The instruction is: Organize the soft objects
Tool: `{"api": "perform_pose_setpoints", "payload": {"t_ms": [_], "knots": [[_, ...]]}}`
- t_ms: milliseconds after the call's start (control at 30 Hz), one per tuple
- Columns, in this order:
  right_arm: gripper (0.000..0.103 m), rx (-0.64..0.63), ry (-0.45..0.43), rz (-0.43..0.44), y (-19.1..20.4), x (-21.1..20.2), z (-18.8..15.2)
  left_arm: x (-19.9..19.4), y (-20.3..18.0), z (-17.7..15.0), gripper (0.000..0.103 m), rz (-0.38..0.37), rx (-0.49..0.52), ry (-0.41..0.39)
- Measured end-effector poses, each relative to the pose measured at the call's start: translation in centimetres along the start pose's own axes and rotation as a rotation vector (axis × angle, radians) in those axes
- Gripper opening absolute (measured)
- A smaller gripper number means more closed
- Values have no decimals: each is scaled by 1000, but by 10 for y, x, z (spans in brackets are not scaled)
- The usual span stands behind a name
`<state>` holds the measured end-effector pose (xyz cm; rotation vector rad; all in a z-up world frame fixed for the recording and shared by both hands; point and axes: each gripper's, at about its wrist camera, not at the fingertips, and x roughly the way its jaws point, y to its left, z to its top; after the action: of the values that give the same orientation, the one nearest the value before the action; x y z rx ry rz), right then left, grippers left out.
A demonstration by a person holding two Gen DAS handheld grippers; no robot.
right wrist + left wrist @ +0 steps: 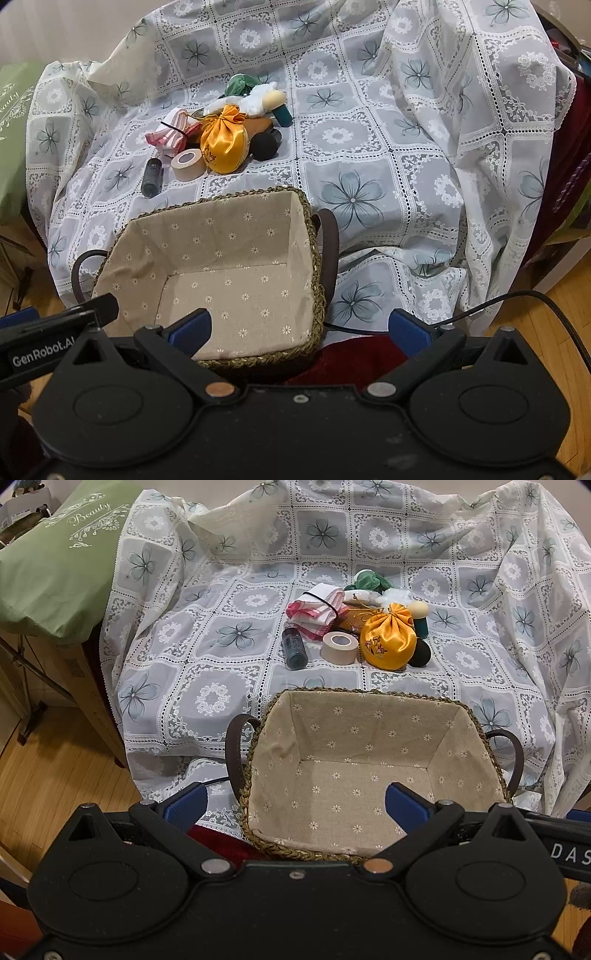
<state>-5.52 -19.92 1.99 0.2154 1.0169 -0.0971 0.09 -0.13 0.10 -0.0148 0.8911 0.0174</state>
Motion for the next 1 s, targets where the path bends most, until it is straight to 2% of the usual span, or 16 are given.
{"api": "perform_pose_setpoints", "payload": {"t_ms": [1000], "knots": [[103,-3,-1,-1,0,-1,0,0,-1,-2,99,1,3,1]]}}
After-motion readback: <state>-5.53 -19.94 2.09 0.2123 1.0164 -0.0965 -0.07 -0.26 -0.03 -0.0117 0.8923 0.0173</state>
